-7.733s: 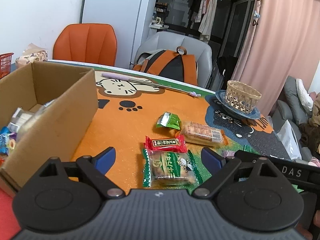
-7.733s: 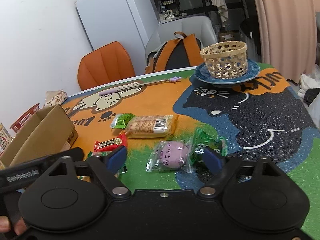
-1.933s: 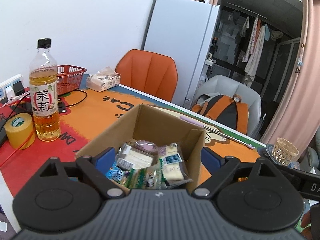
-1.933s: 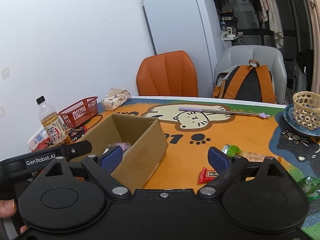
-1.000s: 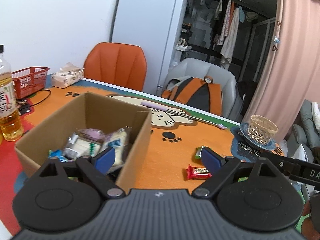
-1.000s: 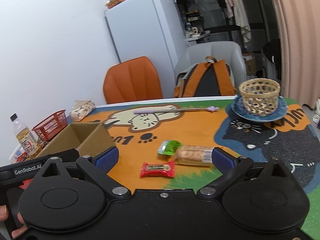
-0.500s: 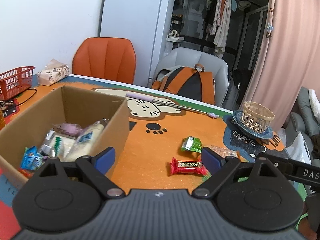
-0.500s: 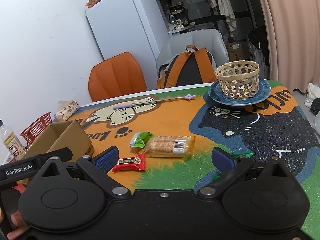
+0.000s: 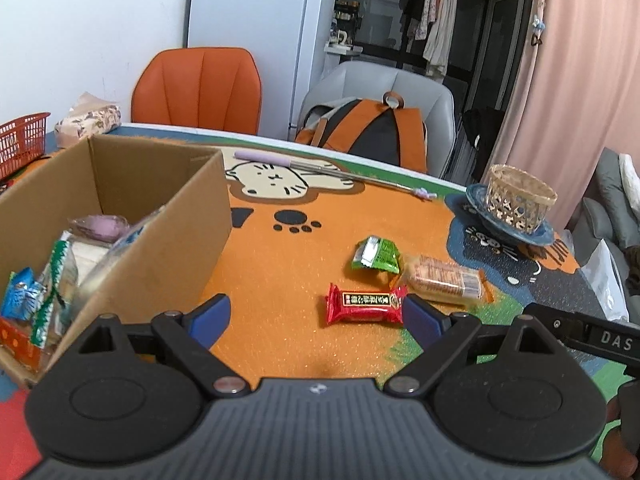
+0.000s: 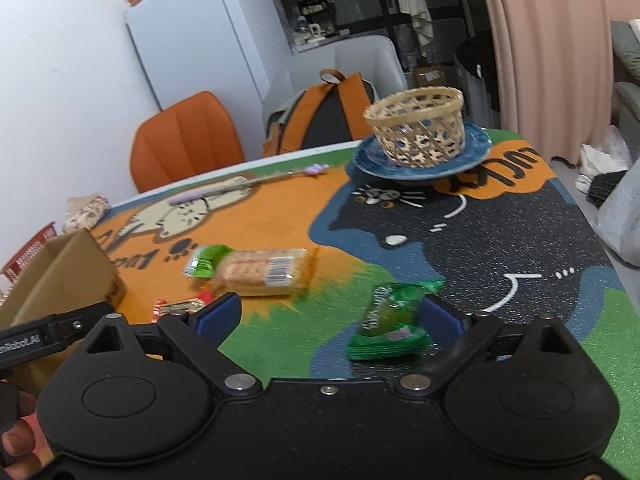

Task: Organize snacks
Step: 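Move both tools back toward the remaining snacks, then grasp the red chocolate bar with the left tool while the right grasps the green pack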

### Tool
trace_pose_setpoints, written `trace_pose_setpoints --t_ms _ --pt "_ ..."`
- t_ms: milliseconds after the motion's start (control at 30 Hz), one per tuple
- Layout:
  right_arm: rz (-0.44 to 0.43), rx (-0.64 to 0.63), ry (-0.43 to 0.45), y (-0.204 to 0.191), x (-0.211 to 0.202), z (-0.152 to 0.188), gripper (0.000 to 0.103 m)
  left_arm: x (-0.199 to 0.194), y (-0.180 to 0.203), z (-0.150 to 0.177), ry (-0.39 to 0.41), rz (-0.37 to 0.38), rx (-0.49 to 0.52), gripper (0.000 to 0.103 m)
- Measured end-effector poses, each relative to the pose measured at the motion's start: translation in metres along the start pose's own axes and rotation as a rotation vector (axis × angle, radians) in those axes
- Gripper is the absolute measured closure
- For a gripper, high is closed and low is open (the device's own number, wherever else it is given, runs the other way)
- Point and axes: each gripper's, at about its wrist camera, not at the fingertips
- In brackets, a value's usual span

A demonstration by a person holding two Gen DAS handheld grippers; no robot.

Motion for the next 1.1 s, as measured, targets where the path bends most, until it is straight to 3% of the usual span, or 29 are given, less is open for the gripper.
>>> trace_pose_setpoints --t_ms 200,267,333,433,767,1100 --pt "0.031 -0.011 -0.024 0.003 0.013 0.002 0.025 0.013 0.004 0.000 -0.026 -0.005 -0.001 0.011" --pt "0.049 -0.006 -0.049 0.004 0.020 0.003 0.035 0.016 0.006 0.000 -0.029 -0.003 0.001 0.011" --pt "0.084 -0.026 -0.045 0.002 0.022 0.004 0.060 0.020 0.006 0.000 -0.033 -0.004 0.000 0.011" --pt "0.054 -0.027 -0.063 0.001 0.024 0.001 0.072 0.027 0.006 -0.001 -0.046 -0.005 -0.009 0.011" --pt "-0.082 -0.021 -0.013 -0.009 0.022 -0.010 0.074 0.036 0.003 -0.002 -0.044 -0.004 -0.019 0.011" --pt "-0.110 0.012 -0.014 -0.003 0.028 -0.008 0.074 0.055 0.020 -0.004 -0.056 0.018 -0.008 0.011"
Point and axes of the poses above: each gripper's, at about its wrist camera, not at the fingertips, and x roughly the way its jaws point, y to its right, z to its underside, and after that the axes turned 7 degrees about -y, right-handed
